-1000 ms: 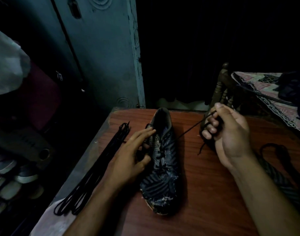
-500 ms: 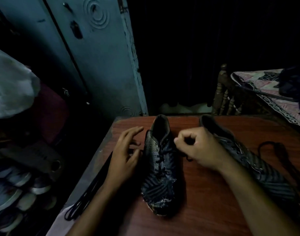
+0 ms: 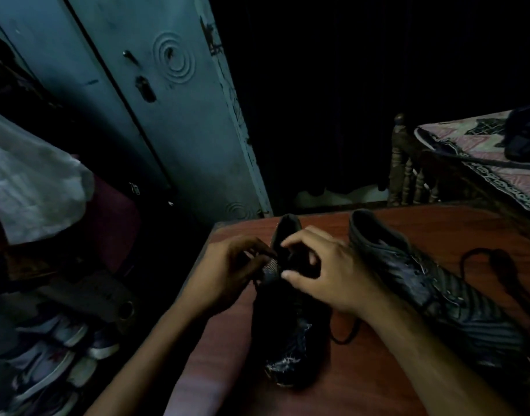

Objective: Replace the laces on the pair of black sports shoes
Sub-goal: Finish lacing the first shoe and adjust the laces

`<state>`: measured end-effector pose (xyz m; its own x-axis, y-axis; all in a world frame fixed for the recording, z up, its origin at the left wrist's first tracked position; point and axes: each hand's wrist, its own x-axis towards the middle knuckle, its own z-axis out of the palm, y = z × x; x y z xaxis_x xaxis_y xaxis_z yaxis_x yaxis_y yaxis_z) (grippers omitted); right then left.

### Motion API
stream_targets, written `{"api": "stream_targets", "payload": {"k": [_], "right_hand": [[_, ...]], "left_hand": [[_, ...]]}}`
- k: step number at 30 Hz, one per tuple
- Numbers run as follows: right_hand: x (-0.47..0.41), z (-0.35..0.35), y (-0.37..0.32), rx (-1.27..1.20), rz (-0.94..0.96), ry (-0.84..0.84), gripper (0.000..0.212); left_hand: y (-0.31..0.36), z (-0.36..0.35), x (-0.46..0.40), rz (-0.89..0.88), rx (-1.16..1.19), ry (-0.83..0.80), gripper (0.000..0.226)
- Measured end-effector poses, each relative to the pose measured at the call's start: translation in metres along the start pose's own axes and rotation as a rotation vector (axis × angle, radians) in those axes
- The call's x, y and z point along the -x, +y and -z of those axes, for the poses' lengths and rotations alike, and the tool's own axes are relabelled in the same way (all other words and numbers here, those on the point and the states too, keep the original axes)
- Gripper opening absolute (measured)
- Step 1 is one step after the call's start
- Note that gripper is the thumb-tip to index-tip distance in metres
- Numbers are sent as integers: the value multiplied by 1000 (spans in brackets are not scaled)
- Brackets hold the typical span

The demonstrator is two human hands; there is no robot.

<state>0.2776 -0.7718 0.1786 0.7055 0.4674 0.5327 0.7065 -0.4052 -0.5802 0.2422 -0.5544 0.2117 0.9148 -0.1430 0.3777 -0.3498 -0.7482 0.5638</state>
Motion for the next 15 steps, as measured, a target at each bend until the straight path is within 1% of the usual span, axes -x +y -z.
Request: {"api": "stream_targets", "payload": {"k": [1,2,4,5,6,7,9,11,13,15], "right_hand": [[1,-6,-3,-1,43,-28,35],[2,-12,-5,-10,86,-31,34],[1,-19,-6,-25,140,12,24],[1,-20,-5,-35,139,30,22],[0,-19,-3,-53,126,41,24],[0,-17,-1,-83,97,54,25],[-1,-13,1,-184,37,135,17],[-1,-13,4,-305,-24,239,9],[-1,-16,7,-390,-140,316,10],[-3,-20,11,-445,-265,362,12]], "left_hand": [[9,4,8,14,4,-36,31],[17,7,17,32,4,-53,31],[29,15,34,66,35,-54,20],[31,18,41,88,62,-56,12],[32,21,47,110,71,-42,10],[31,24,53,133,67,-17,15],[25,26,61,194,103,25,24],[19,25,67,233,151,13,20],[14,24,72,254,133,4,11],[10,22,75,257,81,19,11]]}}
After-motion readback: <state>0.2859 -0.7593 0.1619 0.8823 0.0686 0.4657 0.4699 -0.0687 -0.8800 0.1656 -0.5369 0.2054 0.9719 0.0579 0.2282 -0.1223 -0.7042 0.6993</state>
